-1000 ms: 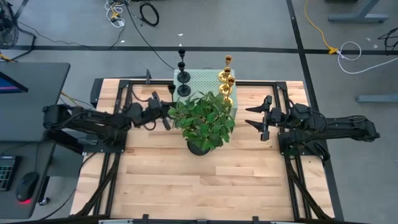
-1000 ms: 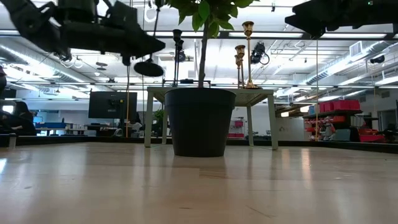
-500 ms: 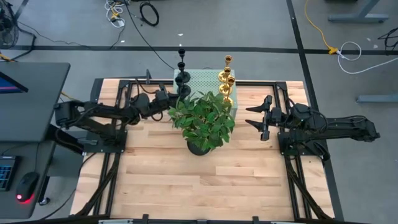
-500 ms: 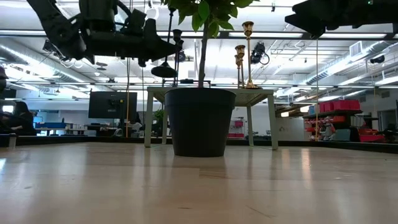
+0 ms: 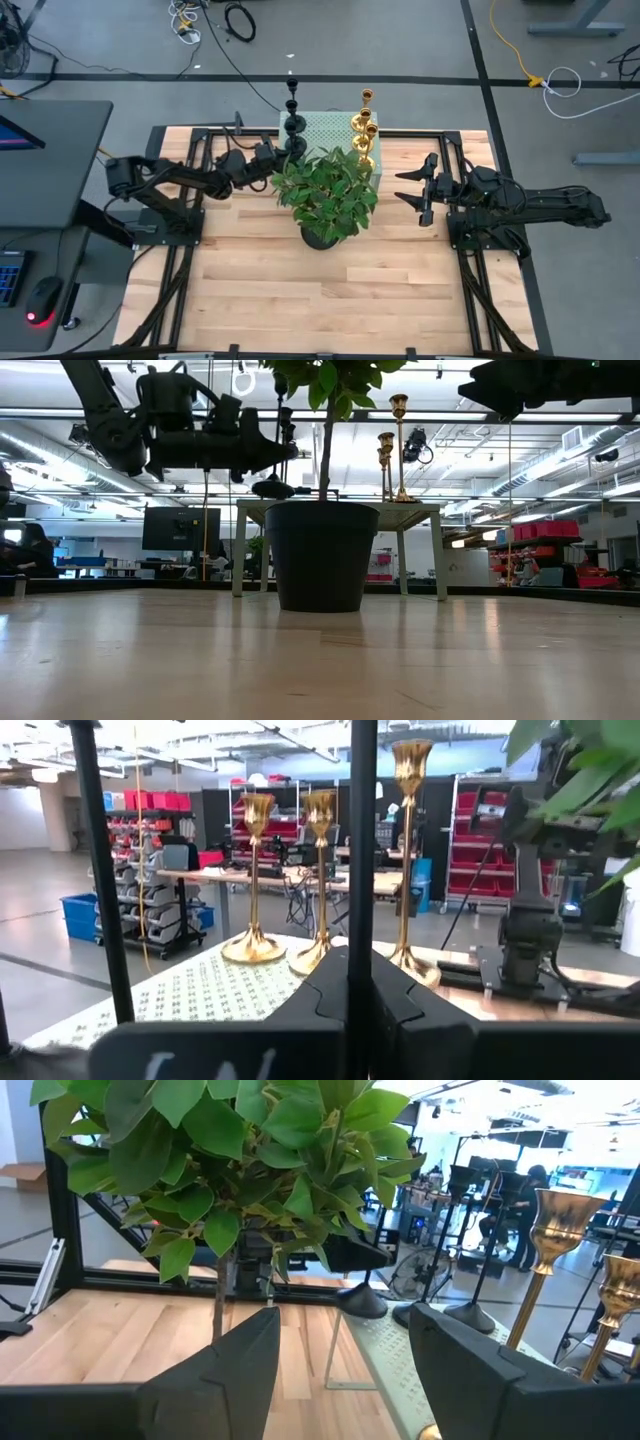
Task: Pick & Place candle stick holders
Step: Put the black candle holder on the shelf aligned with the other black candle holders
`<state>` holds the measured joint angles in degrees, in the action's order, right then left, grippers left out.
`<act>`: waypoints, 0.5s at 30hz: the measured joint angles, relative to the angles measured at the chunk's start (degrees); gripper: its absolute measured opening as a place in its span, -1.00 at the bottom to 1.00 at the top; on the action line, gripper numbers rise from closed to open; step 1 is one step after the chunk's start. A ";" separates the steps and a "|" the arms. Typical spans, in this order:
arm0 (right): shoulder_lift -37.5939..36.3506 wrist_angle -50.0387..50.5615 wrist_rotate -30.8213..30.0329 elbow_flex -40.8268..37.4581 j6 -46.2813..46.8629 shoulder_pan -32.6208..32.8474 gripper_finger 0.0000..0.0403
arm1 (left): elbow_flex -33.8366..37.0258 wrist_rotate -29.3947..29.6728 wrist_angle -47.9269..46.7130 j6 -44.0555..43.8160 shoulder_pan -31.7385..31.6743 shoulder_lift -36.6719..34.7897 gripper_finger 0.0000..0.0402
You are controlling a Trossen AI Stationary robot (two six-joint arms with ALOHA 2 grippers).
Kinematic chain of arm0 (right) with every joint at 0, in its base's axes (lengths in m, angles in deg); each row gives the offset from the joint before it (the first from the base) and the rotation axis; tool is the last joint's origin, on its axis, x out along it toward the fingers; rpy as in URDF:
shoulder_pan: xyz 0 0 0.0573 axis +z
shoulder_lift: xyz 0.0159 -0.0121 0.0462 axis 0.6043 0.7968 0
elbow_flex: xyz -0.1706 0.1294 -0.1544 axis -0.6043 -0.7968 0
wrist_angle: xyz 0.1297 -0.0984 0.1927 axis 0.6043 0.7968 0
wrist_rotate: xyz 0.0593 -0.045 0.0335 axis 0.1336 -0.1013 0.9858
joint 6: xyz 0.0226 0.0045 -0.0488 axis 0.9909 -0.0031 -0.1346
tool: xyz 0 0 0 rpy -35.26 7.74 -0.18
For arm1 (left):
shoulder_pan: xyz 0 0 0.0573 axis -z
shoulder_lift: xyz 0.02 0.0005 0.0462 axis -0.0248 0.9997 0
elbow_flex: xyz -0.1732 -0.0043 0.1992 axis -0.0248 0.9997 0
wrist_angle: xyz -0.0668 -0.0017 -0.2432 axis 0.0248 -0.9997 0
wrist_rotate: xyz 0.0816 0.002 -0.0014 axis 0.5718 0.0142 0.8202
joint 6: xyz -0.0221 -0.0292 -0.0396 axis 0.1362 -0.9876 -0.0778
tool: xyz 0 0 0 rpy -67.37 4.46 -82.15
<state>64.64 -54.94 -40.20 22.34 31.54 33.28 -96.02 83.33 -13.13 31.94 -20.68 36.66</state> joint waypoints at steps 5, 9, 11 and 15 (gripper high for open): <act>0.00 -0.02 0.00 0.00 -0.01 0.00 0.11 | 0.00 -0.91 0.60 0.04 -0.92 0.71 -0.97; 0.00 -0.03 0.00 0.00 -0.02 0.02 0.11 | 0.00 -1.54 0.90 0.37 -1.74 0.71 -0.95; -0.02 -0.04 0.00 0.00 -0.02 0.02 0.11 | 0.00 -1.95 0.76 0.40 -2.06 0.71 -0.97; 0.00 -0.07 0.00 0.00 -0.02 0.00 0.11 | 0.00 -2.68 0.75 0.57 -2.50 0.71 -0.96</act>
<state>64.64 -55.01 -40.20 22.34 31.51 33.28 -96.02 80.65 -12.38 32.50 -23.18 37.37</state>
